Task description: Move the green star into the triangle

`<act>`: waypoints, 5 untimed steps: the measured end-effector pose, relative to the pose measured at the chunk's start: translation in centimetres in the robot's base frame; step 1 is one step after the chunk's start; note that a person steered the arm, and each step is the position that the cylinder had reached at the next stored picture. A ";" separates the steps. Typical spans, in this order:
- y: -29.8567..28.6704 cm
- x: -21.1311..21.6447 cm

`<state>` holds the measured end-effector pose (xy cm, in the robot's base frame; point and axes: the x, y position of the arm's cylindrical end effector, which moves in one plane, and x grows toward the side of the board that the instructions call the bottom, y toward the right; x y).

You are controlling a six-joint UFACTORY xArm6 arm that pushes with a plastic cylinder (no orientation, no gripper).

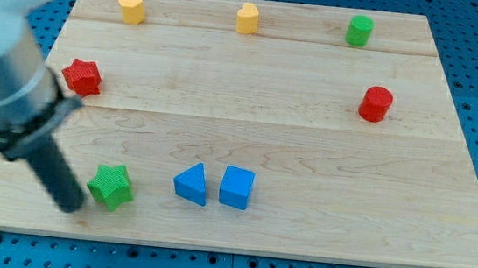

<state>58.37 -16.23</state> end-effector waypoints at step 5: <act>-9.5 -20.6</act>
